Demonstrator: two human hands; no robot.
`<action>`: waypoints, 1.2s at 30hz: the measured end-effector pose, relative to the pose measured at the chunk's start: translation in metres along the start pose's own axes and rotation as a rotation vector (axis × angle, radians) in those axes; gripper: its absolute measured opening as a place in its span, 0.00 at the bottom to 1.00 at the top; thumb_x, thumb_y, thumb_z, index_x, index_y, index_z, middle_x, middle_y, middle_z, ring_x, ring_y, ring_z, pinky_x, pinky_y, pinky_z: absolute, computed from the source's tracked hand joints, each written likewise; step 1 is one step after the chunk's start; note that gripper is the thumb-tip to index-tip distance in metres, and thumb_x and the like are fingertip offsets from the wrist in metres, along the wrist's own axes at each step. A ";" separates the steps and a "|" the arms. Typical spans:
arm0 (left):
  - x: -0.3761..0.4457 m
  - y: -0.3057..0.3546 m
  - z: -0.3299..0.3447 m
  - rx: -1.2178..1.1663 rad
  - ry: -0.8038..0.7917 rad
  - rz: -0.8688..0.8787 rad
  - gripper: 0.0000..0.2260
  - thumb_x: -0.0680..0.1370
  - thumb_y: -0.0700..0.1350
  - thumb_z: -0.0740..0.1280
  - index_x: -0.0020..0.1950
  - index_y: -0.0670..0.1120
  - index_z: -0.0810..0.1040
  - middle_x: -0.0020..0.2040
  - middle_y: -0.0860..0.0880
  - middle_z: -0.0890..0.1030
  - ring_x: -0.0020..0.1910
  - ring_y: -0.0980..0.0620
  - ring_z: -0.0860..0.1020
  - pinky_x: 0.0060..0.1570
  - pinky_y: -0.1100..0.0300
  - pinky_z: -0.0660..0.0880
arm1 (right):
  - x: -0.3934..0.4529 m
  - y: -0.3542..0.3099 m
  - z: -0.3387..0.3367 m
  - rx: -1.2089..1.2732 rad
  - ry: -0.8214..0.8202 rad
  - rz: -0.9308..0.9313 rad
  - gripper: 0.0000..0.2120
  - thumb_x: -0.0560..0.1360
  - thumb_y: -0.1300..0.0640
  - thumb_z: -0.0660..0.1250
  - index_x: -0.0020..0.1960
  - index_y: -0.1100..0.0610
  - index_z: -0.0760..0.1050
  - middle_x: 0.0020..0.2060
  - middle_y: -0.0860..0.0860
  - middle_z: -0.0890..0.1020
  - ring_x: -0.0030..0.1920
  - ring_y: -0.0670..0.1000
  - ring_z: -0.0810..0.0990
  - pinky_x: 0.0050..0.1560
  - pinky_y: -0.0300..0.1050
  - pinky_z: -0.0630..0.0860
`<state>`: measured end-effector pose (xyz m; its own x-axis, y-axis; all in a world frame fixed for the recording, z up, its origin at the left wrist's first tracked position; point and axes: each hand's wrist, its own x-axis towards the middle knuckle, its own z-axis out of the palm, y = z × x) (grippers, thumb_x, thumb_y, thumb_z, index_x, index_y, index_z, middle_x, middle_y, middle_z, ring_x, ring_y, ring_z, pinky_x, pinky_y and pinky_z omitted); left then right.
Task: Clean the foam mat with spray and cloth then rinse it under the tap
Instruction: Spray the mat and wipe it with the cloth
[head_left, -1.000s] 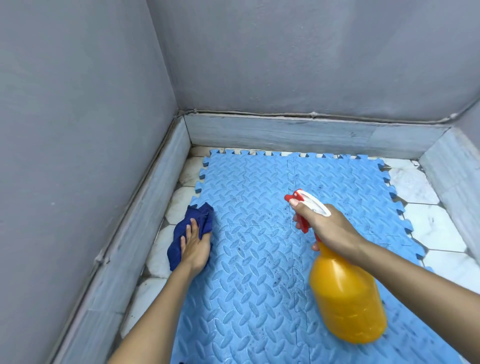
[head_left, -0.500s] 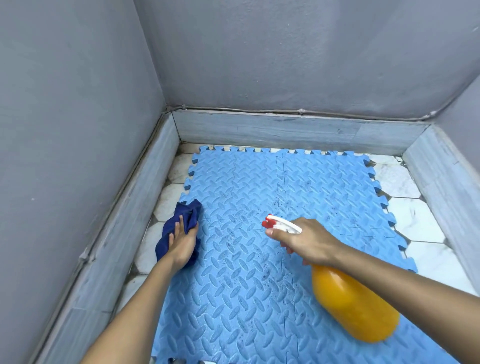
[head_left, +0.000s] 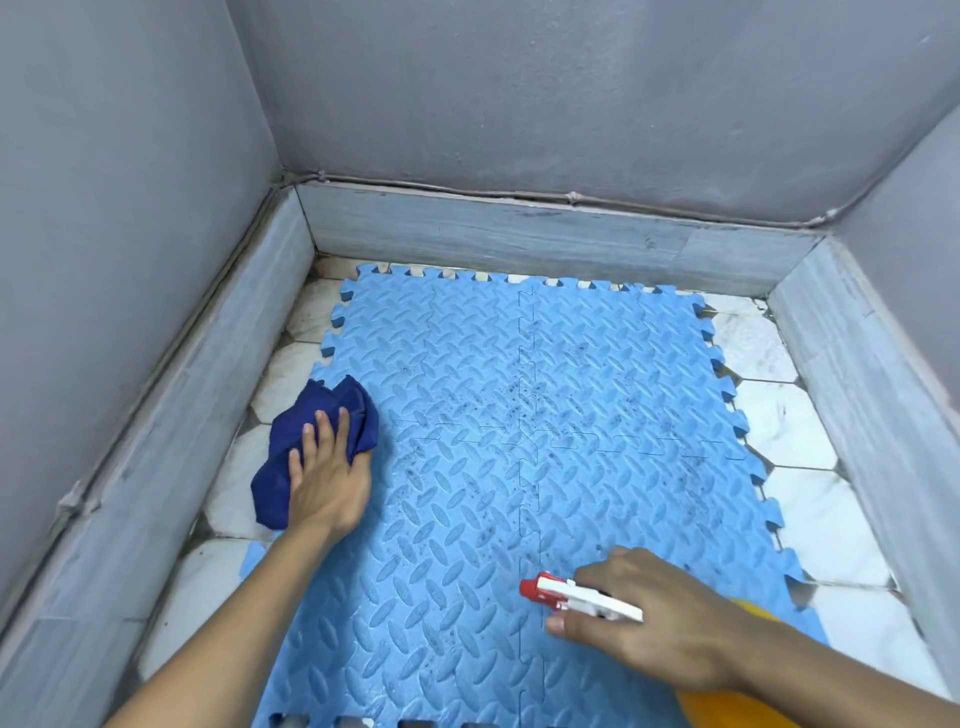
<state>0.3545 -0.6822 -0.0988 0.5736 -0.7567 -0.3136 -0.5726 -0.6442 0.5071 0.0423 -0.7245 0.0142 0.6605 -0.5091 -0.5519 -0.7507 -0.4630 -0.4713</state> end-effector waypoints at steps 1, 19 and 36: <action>-0.002 0.005 0.007 0.005 0.018 0.040 0.26 0.83 0.51 0.47 0.78 0.50 0.39 0.79 0.51 0.39 0.76 0.55 0.36 0.74 0.53 0.35 | -0.005 0.005 0.000 0.014 0.025 0.032 0.30 0.71 0.27 0.57 0.36 0.56 0.66 0.31 0.50 0.72 0.37 0.45 0.71 0.41 0.47 0.68; 0.032 0.140 0.120 0.391 -0.003 0.575 0.34 0.75 0.60 0.37 0.79 0.47 0.41 0.79 0.50 0.40 0.77 0.53 0.37 0.75 0.53 0.35 | -0.013 0.093 -0.068 0.670 0.849 0.497 0.20 0.75 0.40 0.66 0.37 0.56 0.79 0.34 0.50 0.83 0.32 0.47 0.78 0.26 0.40 0.75; 0.005 0.186 0.120 0.594 0.005 0.862 0.38 0.77 0.68 0.41 0.79 0.46 0.51 0.79 0.43 0.47 0.77 0.41 0.45 0.73 0.41 0.42 | -0.104 0.115 0.005 0.628 0.727 0.716 0.35 0.67 0.30 0.62 0.37 0.65 0.72 0.29 0.57 0.77 0.30 0.56 0.75 0.36 0.56 0.77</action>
<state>0.1805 -0.8187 -0.1026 -0.1641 -0.9860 -0.0296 -0.9836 0.1613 0.0810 -0.1127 -0.7207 0.0140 -0.2084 -0.8910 -0.4033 -0.6942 0.4252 -0.5808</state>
